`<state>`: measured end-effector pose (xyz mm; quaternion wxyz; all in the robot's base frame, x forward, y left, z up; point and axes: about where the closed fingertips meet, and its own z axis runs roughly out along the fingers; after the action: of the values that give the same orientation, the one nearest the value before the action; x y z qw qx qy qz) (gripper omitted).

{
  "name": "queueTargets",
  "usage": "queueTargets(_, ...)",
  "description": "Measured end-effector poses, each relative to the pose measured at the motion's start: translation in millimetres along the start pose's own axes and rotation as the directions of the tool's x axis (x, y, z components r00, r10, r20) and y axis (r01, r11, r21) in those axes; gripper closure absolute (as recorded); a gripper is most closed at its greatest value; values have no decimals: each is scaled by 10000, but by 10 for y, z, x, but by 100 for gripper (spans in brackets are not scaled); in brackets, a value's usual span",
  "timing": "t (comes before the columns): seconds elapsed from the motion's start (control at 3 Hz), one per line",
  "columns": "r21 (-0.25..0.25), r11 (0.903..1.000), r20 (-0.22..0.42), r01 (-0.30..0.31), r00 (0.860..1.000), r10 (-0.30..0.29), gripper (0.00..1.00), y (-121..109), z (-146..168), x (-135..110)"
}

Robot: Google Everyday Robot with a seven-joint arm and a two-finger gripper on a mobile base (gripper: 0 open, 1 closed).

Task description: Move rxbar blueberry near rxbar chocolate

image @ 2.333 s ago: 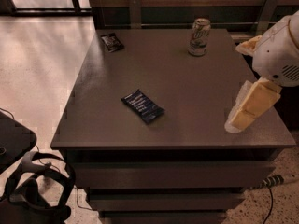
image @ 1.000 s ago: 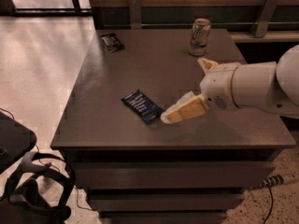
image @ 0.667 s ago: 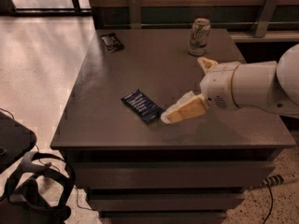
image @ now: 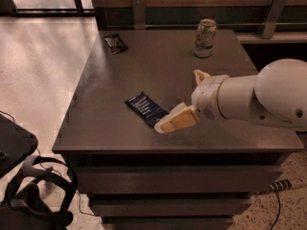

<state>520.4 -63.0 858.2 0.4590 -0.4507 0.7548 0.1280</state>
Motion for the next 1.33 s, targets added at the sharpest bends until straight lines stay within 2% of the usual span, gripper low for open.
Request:
queueTargets(0.33,210,9998,-19,-74,10000,75,0,26,216,114)
queueTargets(0.67,-5,9999,60,-168,9998,168,0,95,402,149)
queueTargets(1.0,-526,9973,-17,-519,9987,519,0,212,546,158)
queueTargets(1.33,-844,9938,-176,-730,9973,718,0,326,599,153)
